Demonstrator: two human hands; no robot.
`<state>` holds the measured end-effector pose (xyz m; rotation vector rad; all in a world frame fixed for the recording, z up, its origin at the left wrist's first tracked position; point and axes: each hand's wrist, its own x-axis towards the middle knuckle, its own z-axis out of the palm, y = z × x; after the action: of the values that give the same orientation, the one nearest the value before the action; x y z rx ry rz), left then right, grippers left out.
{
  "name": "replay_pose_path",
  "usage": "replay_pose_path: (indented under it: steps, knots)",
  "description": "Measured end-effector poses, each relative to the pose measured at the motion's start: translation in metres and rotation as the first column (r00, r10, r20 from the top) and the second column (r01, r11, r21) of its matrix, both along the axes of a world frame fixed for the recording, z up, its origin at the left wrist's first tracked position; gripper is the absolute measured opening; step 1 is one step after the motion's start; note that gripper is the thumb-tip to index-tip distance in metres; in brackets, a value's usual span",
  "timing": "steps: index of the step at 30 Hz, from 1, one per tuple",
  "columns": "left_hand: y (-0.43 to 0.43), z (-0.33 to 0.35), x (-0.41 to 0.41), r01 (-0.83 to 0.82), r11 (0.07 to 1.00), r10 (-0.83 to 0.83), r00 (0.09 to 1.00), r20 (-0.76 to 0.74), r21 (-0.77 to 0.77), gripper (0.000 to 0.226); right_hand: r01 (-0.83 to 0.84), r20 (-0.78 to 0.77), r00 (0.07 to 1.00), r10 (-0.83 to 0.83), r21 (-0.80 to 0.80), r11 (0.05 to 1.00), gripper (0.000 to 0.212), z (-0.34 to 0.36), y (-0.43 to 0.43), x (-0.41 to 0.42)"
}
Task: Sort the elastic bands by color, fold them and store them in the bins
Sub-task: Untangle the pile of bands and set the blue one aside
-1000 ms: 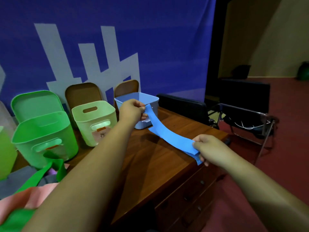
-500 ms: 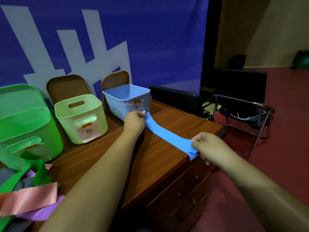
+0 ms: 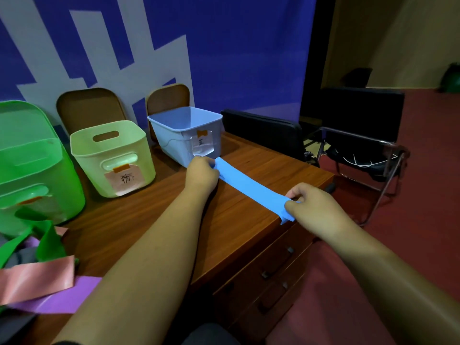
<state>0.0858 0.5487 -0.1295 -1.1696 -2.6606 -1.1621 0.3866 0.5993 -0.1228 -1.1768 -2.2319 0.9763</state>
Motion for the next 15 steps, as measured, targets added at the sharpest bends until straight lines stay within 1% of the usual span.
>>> replay_pose_path:
  steps: [1, 3, 6, 8, 11, 12, 14, 15]
  knots:
    - [-0.001, 0.0, 0.001, -0.006, 1.0, 0.006, 1.0, -0.005, -0.008, 0.012, 0.0, -0.001, 1.0, 0.0, -0.002, 1.0, 0.012, 0.0, 0.0, 0.0]
    - [-0.003, 0.001, 0.001, 0.002, 1.0, -0.002, 1.0, -0.012, 0.013, 0.021, -0.01, -0.006, 1.0, 0.01, -0.011, 1.0, 0.012, 0.0, -0.001, 0.0]
    - [-0.004, 0.002, -0.001, 0.006, 0.999, -0.006, 1.0, 0.008, 0.05, 0.02, -0.014, -0.011, 1.0, 0.014, -0.013, 1.0, 0.013, 0.0, -0.001, -0.001]
    - [-0.003, 0.0, -0.001, 0.013, 1.0, -0.013, 1.0, 0.004, 0.017, 0.017, -0.015, -0.009, 1.0, 0.015, -0.016, 1.0, 0.014, 0.0, -0.002, -0.002]
    - [0.002, -0.003, -0.003, -0.009, 1.0, 0.009, 1.0, -0.028, -0.009, 0.006, -0.01, -0.011, 1.0, 0.01, -0.017, 1.0, 0.015, 0.0, -0.002, -0.002]
    - [0.004, -0.004, -0.004, -0.011, 1.0, 0.011, 0.999, -0.036, -0.007, 0.01, -0.005, -0.015, 1.0, 0.005, -0.016, 1.0, 0.015, -0.001, -0.002, -0.002]
    - [0.006, -0.006, -0.004, -0.012, 1.0, 0.012, 0.998, -0.054, 0.003, 0.028, 0.001, -0.018, 1.0, -0.001, -0.016, 1.0, 0.015, -0.001, -0.002, -0.002]
    - [0.008, -0.008, -0.004, -0.015, 1.0, 0.015, 0.998, -0.062, 0.005, 0.033, 0.001, -0.017, 1.0, -0.001, -0.017, 1.0, 0.015, -0.002, -0.002, -0.002]
